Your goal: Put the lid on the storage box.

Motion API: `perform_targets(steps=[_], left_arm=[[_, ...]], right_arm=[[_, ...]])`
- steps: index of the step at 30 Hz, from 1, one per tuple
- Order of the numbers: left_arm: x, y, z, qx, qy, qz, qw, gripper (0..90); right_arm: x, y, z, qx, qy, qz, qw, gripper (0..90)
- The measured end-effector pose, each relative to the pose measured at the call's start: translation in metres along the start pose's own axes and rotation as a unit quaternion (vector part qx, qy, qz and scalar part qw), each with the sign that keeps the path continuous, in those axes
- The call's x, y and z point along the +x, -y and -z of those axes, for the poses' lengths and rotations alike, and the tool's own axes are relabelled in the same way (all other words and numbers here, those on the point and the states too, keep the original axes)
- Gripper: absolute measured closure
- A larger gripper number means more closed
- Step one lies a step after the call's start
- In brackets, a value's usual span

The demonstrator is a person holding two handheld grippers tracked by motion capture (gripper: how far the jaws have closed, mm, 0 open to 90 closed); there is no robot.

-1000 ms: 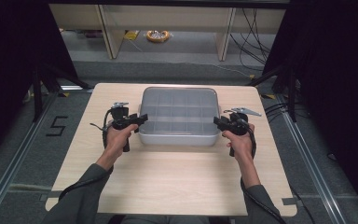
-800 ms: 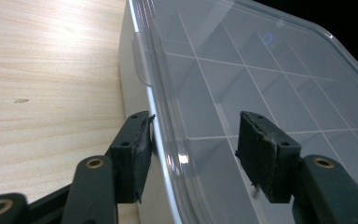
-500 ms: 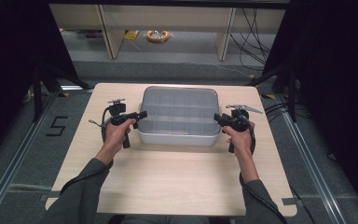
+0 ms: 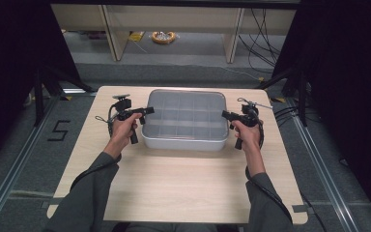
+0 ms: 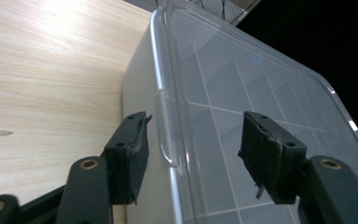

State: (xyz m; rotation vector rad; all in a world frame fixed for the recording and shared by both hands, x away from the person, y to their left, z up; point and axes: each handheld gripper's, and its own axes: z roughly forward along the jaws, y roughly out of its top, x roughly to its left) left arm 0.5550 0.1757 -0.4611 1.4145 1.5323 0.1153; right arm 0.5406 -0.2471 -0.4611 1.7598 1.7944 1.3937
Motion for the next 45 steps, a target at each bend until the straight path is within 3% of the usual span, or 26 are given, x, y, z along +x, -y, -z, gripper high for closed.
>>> perform_targets(steps=[1,4,5,6,7,12,14,15,18,19,21,23,26,27,28,29,30,31,32,33,37,38,39,40,44,45], left_arm=[[-0.001,-0.001,-0.001,0.001,0.005,0.002,1.0000,40.9],[-0.004,-0.002,-0.002,0.001,-0.012,0.002,0.9999,41.3],[-0.004,-0.003,-0.002,0.001,-0.014,0.005,0.9999,41.9],[-0.005,-0.003,-0.002,0.000,-0.017,0.008,0.9998,42.7],[-0.006,-0.003,-0.002,-0.001,-0.019,0.010,0.9998,43.6],[-0.006,-0.005,0.002,-0.011,-0.018,0.012,0.9997,47.2],[-0.007,-0.006,0.003,-0.006,-0.030,0.013,0.9995,47.2],[-0.007,-0.007,0.003,-0.003,-0.032,0.013,0.9994,47.4],[-0.006,-0.004,-0.001,0.007,-0.043,-0.005,0.9990,48.6],[-0.006,-0.002,-0.002,0.008,-0.045,-0.011,0.9989,48.6],[-0.006,0.000,-0.004,0.007,-0.046,-0.016,0.9988,48.4],[-0.005,-0.001,-0.004,0.011,-0.044,-0.023,0.9987,48.2],[-0.007,0.000,-0.003,0.018,-0.045,-0.021,0.9986,48.1],[-0.007,0.001,-0.003,0.022,-0.045,-0.020,0.9986,48.0],[-0.007,0.001,-0.004,0.019,-0.046,-0.018,0.9986,47.5],[-0.007,0.001,-0.005,0.016,-0.046,-0.016,0.9987,47.0],[-0.007,0.001,-0.005,0.017,-0.045,-0.015,0.9987,46.6],[-0.007,0.000,-0.005,0.019,-0.047,-0.018,0.9985,46.7],[-0.007,0.000,-0.005,0.021,-0.048,-0.021,0.9984,47.1],[-0.007,0.000,-0.005,0.020,-0.048,-0.021,0.9984,47.2],[-0.007,0.001,-0.005,0.022,-0.048,-0.029,0.9982,46.9],[-0.007,0.001,-0.005,0.021,-0.044,-0.037,0.9981,46.2],[-0.007,0.002,-0.005,0.021,-0.044,-0.036,0.9981,45.7],[-0.007,0.002,-0.005,0.022,-0.043,-0.037,0.9981,45.7],[-0.006,0.002,-0.004,0.026,-0.039,-0.013,0.9988,43.2],[-0.006,0.002,-0.003,0.023,-0.037,-0.015,0.9989,40.9]], right_arm=[[0.002,0.000,-0.001,0.002,-0.001,-0.003,1.0000,56.7],[0.006,0.002,-0.002,-0.002,0.006,-0.009,0.9999,55.8],[0.008,0.003,-0.002,-0.004,0.004,-0.022,0.9997,56.1],[0.013,0.003,0.000,0.010,0.004,-0.055,0.9984,56.2],[0.011,0.003,-0.001,0.002,0.006,-0.033,0.9994,56.2],[0.013,0.004,-0.002,0.000,0.005,-0.032,0.9995,56.6],[0.014,0.005,-0.002,0.001,0.004,-0.034,0.9994,56.6],[0.011,0.005,-0.004,-0.003,0.008,-0.003,1.0000,56.8],[0.012,0.006,-0.006,-0.010,0.011,-0.002,0.9999,56.7],[0.020,0.007,-0.002,0.005,0.010,-0.057,0.9983,56.4],[0.021,0.007,-0.001,0.008,0.009,-0.063,0.9980,56.1],[0.016,0.007,-0.002,-0.007,0.004,-0.038,0.9992,54.4],[0.016,0.006,-0.001,-0.009,0.002,-0.038,0.9992,52.9],[0.020,0.006,0.001,-0.005,0.003,-0.064,0.9980,52.9],[0.013,0.006,-0.001,-0.025,0.004,-0.026,0.9993,52.9],[0.016,0.005,0.002,-0.018,-0.006,-0.061,0.9980,53.1],[0.011,0.005,0.002,-0.032,-0.006,-0.034,0.9989,53.5],[0.017,0.005,0.004,-0.022,-0.005,-0.053,0.9984,53.8],[0.018,0.005,0.005,-0.014,-0.003,-0.053,0.9985,53.8],[0.013,0.005,0.003,-0.018,0.000,-0.026,0.9995,53.9],[0.010,0.011,-0.001,-0.017,0.004,-0.020,0.9997,54.9],[0.015,0.012,0.000,-0.005,-0.001,-0.055,0.9985,54.7],[0.015,0.014,-0.001,-0.009,-0.008,-0.059,0.9982,54.0],[0.011,0.014,-0.003,-0.017,-0.006,-0.030,0.9994,53.9],[0.011,0.013,-0.002,-0.018,-0.002,-0.031,0.9994,52.9],[0.017,0.013,0.001,-0.006,-0.005,-0.067,0.9977,51.6]])
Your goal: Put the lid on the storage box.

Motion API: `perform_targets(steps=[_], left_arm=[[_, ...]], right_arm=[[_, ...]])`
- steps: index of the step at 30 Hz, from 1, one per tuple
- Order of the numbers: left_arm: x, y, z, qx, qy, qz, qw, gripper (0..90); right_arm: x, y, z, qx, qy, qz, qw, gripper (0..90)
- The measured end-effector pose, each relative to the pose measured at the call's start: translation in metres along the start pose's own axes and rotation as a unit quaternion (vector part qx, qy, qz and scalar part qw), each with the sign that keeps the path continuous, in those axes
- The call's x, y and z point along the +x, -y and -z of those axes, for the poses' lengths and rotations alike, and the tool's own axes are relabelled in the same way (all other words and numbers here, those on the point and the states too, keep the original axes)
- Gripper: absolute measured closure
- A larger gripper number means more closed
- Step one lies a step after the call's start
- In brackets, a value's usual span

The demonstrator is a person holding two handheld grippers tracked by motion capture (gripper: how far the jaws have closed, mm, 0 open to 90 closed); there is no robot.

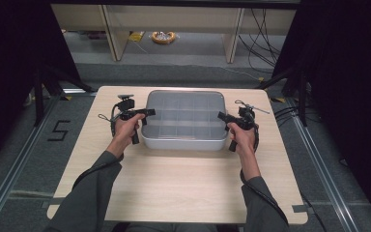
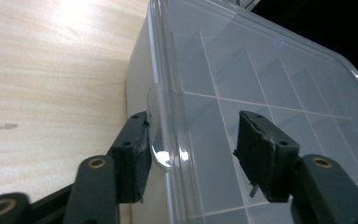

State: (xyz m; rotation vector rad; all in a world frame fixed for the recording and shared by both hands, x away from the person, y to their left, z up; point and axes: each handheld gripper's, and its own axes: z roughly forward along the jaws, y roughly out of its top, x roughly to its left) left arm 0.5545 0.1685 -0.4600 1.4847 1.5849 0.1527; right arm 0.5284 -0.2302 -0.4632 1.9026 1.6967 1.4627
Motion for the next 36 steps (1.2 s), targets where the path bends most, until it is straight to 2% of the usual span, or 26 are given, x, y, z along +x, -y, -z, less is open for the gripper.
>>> perform_targets(steps=[3,5,6,7,8,9,10,11,12,13,14,16,17,19,21,23,24,25,26,28,29,30,31,32,34,36], left_arm=[[0.000,0.000,0.005,-0.012,-0.007,-0.021,0.9997,40.8],[-0.001,-0.001,0.009,-0.016,-0.005,-0.015,0.9997,36.9],[0.000,-0.001,0.012,-0.017,-0.003,-0.014,0.9998,36.0],[0.000,-0.001,0.015,-0.015,-0.001,-0.018,0.9997,36.1],[0.000,-0.001,0.018,-0.016,0.003,-0.025,0.9996,35.6],[-0.001,0.000,0.022,-0.015,0.009,-0.027,0.9995,35.6],[-0.002,0.001,0.026,-0.016,0.016,-0.031,0.9993,34.8],[-0.002,0.003,0.030,-0.013,0.020,-0.034,0.9992,33.6],[-0.003,0.004,0.033,-0.012,0.020,-0.037,0.9990,33.4],[-0.004,0.005,0.037,-0.011,0.019,-0.047,0.9987,33.5],[-0.005,0.007,0.040,-0.012,0.018,-0.055,0.9982,33.3],[-0.005,0.011,0.047,-0.012,0.020,-0.062,0.9978,33.0],[-0.005,0.014,0.051,-0.013,0.022,-0.064,0.9976,32.8],[-0.004,0.018,0.057,-0.012,0.024,-0.070,0.9972,32.5],[-0.002,0.027,0.064,-0.008,0.026,-0.082,0.9963,32.2],[-0.002,0.031,0.066,-0.007,0.028,-0.081,0.9963,32.1],[-0.002,0.036,0.069,-0.006,0.032,-0.084,0.9960,32.0],[-0.001,0.040,0.071,-0.003,0.035,-0.086,0.9957,31.9],[-0.001,0.045,0.074,-0.002,0.039,-0.089,0.9952,31.7],[-0.001,0.052,0.079,-0.004,0.045,-0.095,0.9944,31.7],[-0.001,0.058,0.082,-0.005,0.051,-0.099,0.9938,31.6],[-0.001,0.061,0.084,-0.006,0.054,-0.098,0.9937,31.5],[0.000,0.066,0.086,-0.002,0.054,-0.100,0.9936,31.4],[0.000,0.070,0.086,0.007,0.057,-0.107,0.9926,31.1],[0.001,0.077,0.090,0.009,0.061,-0.107,0.9923,31.0],[0.001,0.082,0.093,0.014,0.062,-0.113,0.9915,30.6]], right_arm=[[-0.002,-0.003,0.004,-0.005,0.005,0.008,0.9999,49.1],[-0.004,-0.004,0.008,-0.012,0.009,0.017,0.9997,48.0],[-0.009,-0.006,0.010,-0.018,0.008,0.039,0.9990,46.5],[-0.009,-0.006,0.013,-0.017,0.009,0.041,0.9990,46.1],[-0.005,-0.004,0.019,-0.015,0.005,0.018,0.9997,44.2],[-0.005,-0.004,0.019,-0.015,0.005,0.018,0.9997,44.2],[-0.003,-0.004,0.024,-0.011,0.000,0.004,0.9999,43.2],[-0.008,-0.005,0.026,-0.024,0.002,0.048,0.9986,42.0],[-0.003,-0.003,0.030,-0.018,0.004,0.032,0.9993,41.3],[-0.003,-0.003,0.032,-0.013,0.005,0.037,0.9992,41.2],[-0.006,-0.002,0.036,-0.017,-0.004,0.066,0.9977,40.7],[-0.006,0.000,0.039,-0.019,-0.006,0.068,0.9975,40.4],[-0.005,0.001,0.042,-0.019,-0.006,0.075,0.9970,40.0],[0.001,0.006,0.048,-0.004,-0.009,0.045,0.9989,38.5],[0.002,0.010,0.053,0.001,-0.016,0.058,0.9982,36.6],[0.002,0.012,0.053,0.001,-0.019,0.067,0.9976,35.9],[-0.001,0.012,0.054,-0.004,-0.015,0.093,0.9955,35.4],[0.007,0.015,0.059,0.011,-0.018,0.050,0.9985,34.8],[0.008,0.018,0.060,0.007,-0.018,0.071,0.9973,33.0],[0.009,0.019,0.061,0.013,-0.018,0.067,0.9975,32.3],[0.013,0.022,0.065,0.023,-0.021,0.053,0.9981,31.6],[0.011,0.023,0.065,0.015,-0.015,0.076,0.9969,31.3],[0.013,0.025,0.066,0.017,-0.015,0.073,0.9971,31.3],[0.013,0.027,0.069,0.016,-0.017,0.095,0.9952,30.6],[0.014,0.029,0.071,0.018,-0.021,0.085,0.9960,30.3],[0.015,0.031,0.074,0.018,-0.019,0.089,0.9956,30.2]])
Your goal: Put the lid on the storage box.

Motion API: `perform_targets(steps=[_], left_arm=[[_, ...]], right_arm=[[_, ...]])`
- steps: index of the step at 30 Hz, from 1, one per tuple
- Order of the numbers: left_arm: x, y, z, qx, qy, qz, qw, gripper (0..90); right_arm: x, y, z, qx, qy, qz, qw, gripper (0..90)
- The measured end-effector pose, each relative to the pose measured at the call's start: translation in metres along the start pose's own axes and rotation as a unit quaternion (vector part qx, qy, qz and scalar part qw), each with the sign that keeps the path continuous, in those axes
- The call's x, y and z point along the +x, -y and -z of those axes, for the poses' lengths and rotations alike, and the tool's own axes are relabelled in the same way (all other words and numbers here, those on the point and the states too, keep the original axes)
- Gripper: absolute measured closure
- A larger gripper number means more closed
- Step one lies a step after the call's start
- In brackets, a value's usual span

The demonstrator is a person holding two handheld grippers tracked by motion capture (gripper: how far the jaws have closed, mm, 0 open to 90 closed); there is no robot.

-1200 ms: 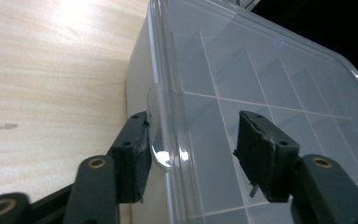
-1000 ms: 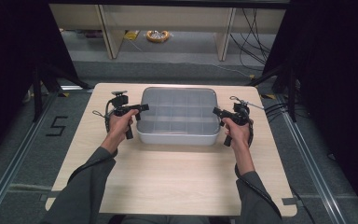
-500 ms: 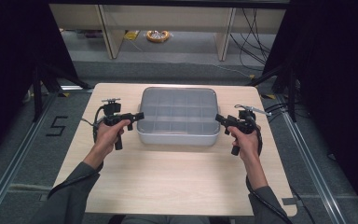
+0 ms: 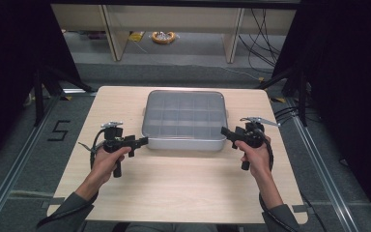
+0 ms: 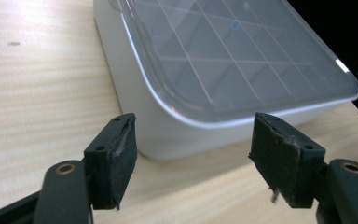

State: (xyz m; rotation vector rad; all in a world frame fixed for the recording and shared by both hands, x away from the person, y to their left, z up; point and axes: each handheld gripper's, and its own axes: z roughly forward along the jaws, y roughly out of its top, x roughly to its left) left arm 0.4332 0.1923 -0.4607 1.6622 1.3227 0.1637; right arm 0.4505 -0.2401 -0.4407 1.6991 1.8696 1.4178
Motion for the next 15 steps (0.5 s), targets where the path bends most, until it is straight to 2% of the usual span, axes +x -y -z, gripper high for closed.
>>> perform_targets(steps=[2,3,4,5,8,11,12,13,14,15], left_arm=[[-0.003,0.004,0.002,-0.002,0.004,-0.002,1.0000,30.2],[-0.005,0.005,0.003,-0.001,0.004,-0.005,1.0000,29.9],[-0.007,0.007,0.005,-0.001,0.003,-0.007,1.0000,29.6],[-0.008,0.008,0.006,-0.002,0.005,-0.009,0.9999,29.4],[-0.014,0.015,0.010,-0.002,0.004,-0.023,0.9997,28.5],[-0.018,0.022,0.013,0.001,0.012,-0.025,0.9996,28.0],[-0.020,0.024,0.014,0.001,0.015,-0.030,0.9994,27.9],[-0.021,0.027,0.015,0.002,0.015,-0.031,0.9994,27.9],[-0.022,0.030,0.016,0.004,0.019,-0.034,0.9992,27.8],[-0.023,0.033,0.017,0.006,0.019,-0.037,0.9991,27.6]], right_arm=[[0.004,0.001,0.004,0.003,-0.007,-0.004,1.0000,30.1],[0.003,0.002,0.004,-0.002,-0.005,0.010,0.9999,29.7],[0.006,0.004,0.006,0.005,-0.008,0.000,1.0000,29.3],[0.006,0.006,0.005,0.000,-0.008,0.014,0.9999,28.9],[0.011,0.011,0.009,0.007,-0.010,0.019,0.9997,28.6],[0.015,0.014,0.014,0.002,-0.010,0.027,0.9996,28.0],[0.017,0.015,0.016,0.005,-0.009,0.022,0.9997,27.6],[0.016,0.016,0.017,0.001,-0.008,0.035,0.9994,27.4],[0.018,0.017,0.019,0.000,-0.009,0.028,0.9996,27.0],[0.018,0.019,0.021,0.000,-0.009,0.036,0.9993,26.8]])
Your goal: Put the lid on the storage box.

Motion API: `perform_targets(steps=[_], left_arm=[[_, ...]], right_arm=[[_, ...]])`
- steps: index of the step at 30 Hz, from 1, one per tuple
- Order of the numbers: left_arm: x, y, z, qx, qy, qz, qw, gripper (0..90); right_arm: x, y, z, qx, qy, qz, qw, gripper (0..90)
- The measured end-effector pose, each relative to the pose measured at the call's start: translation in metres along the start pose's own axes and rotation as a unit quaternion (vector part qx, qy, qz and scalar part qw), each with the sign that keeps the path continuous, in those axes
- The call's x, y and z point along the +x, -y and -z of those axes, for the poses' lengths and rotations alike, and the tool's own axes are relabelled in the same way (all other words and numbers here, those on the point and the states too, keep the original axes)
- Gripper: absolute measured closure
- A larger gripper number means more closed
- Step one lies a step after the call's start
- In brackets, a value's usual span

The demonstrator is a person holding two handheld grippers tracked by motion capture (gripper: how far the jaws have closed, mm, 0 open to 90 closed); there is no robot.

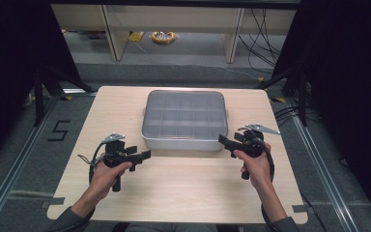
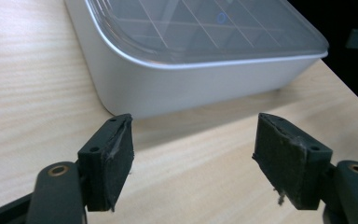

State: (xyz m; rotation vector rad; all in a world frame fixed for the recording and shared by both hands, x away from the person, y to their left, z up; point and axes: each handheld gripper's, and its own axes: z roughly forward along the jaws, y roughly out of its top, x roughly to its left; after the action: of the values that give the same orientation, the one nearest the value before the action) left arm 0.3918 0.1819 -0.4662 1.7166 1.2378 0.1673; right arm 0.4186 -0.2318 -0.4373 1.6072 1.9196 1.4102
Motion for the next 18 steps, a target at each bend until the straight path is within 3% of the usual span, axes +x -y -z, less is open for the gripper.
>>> perform_targets(steps=[1,3,8,14,18], left_arm=[[0.000,0.003,0.001,0.003,0.003,-0.003,1.0000,27.5],[-0.001,0.007,0.003,0.003,0.007,-0.001,1.0000,26.9],[-0.004,0.015,0.009,0.001,0.016,-0.004,0.9999,25.9],[-0.008,0.024,0.013,0.009,0.023,-0.019,0.9995,24.0],[-0.011,0.031,0.016,0.012,0.028,-0.029,0.9991,22.4]], right_arm=[[0.002,0.001,0.002,0.001,-0.004,-0.009,1.0000,26.8],[0.001,0.005,0.004,0.002,-0.004,0.003,1.0000,26.5],[0.006,0.013,0.009,0.008,-0.007,0.001,0.9999,25.5],[0.011,0.025,0.016,0.015,-0.014,0.009,0.9997,21.6],[0.014,0.037,0.021,0.023,-0.024,0.001,0.9995,18.8]])
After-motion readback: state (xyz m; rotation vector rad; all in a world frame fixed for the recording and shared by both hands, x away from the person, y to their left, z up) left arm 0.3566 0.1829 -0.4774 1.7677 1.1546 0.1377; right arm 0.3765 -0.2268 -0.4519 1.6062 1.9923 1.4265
